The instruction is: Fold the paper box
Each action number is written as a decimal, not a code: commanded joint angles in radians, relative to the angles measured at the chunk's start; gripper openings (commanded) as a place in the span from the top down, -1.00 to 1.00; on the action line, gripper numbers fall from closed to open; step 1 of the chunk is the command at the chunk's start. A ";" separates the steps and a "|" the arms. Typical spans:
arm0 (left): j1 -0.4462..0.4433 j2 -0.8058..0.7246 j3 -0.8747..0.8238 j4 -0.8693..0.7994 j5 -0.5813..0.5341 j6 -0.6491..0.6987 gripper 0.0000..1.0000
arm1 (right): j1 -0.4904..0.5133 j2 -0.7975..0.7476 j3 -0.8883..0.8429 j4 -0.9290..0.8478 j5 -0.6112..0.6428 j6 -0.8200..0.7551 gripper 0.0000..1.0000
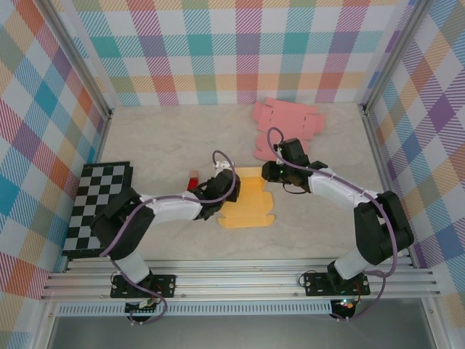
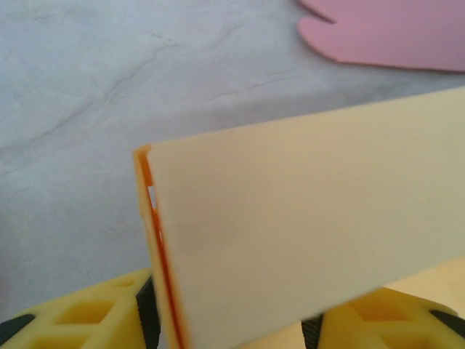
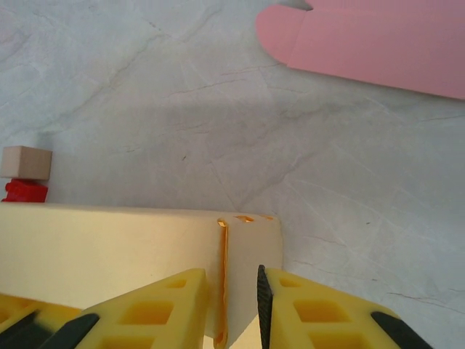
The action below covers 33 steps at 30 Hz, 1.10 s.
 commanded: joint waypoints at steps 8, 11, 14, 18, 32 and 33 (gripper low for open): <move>0.055 -0.239 0.021 -0.200 0.244 -0.079 -0.04 | -0.005 -0.019 -0.014 -0.078 0.033 -0.005 0.45; 0.098 -0.279 0.008 -0.225 0.279 -0.147 -0.01 | -0.004 -0.016 -0.009 -0.080 0.031 -0.007 0.45; 0.169 -0.282 -0.005 -0.201 0.361 -0.232 0.09 | -0.001 -0.015 -0.006 -0.081 0.030 -0.009 0.45; 0.226 -0.233 -0.013 -0.114 0.469 -0.298 0.21 | 0.003 -0.013 0.001 -0.088 0.031 -0.014 0.45; 0.228 -0.175 -0.073 0.038 0.531 -0.382 0.46 | 0.026 -0.013 0.014 -0.100 0.038 -0.006 0.43; 0.228 -0.166 -0.079 0.040 0.533 -0.385 0.51 | 0.029 -0.012 0.015 -0.101 0.038 -0.006 0.43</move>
